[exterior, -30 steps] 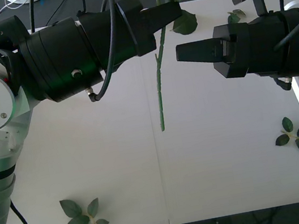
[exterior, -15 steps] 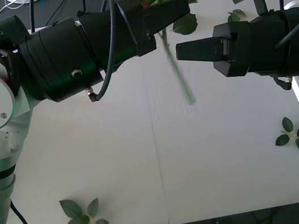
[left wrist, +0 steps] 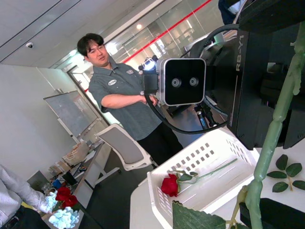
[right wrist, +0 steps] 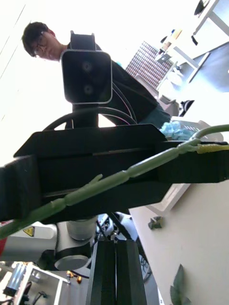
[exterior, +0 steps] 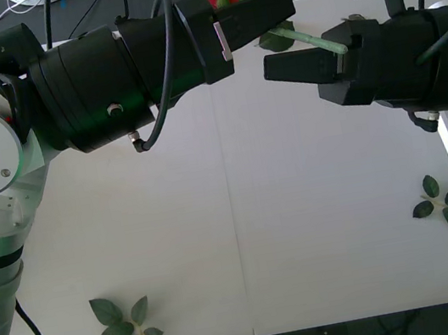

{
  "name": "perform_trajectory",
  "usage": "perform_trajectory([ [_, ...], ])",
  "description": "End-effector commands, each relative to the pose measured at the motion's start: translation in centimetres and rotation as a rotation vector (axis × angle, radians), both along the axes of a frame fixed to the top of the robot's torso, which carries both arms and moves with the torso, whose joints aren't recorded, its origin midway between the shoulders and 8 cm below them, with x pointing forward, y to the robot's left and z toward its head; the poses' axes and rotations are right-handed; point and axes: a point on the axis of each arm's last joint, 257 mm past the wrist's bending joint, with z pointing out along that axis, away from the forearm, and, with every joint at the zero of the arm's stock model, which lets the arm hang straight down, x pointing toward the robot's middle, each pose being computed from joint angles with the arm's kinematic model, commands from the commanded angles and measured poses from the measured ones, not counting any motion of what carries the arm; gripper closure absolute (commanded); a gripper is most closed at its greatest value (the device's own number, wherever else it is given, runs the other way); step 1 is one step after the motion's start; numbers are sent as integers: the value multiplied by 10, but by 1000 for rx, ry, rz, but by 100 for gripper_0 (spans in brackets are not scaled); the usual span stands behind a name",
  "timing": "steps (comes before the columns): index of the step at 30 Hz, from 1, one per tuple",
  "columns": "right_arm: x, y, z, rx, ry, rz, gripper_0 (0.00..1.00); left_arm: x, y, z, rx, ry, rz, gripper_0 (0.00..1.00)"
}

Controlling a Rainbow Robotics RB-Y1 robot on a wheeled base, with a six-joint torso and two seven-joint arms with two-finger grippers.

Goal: Place the red flowers into the right box and the blue flowers into the left box. If a person shows an open palm, hand one flower to the person first, then continue sorting.

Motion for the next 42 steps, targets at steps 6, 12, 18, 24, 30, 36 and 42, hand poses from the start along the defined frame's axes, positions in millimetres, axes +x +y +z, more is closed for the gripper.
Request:
perform_trajectory([
  [6, -5, 9, 22, 46, -33, 27, 100, -6, -2, 0, -28, 47, -17, 0],
  [12, -4, 8, 24, 47, -40, 21, 100, -6, -2, 0, -28, 47, -17, 0],
  [18, 5, -3, 16, 10, -47, -8, 73, -6, -2, 0, -28, 47, -17, 0],
  [24, 15, -13, 7, -22, -54, -37, 0, -6, -2, 0, -28, 47, -17, 0],
  [30, 21, -29, 0, -56, -57, -74, 0, -6, -2, 0, -28, 47, -17, 0],
  [36, 19, -65, -3, -83, -27, -112, 0, -6, -2, 0, -28, 47, -17, 0],
  [42, 15, -114, -5, -103, 12, -174, 0, -6, -2, 0, -28, 47, -17, 0],
])
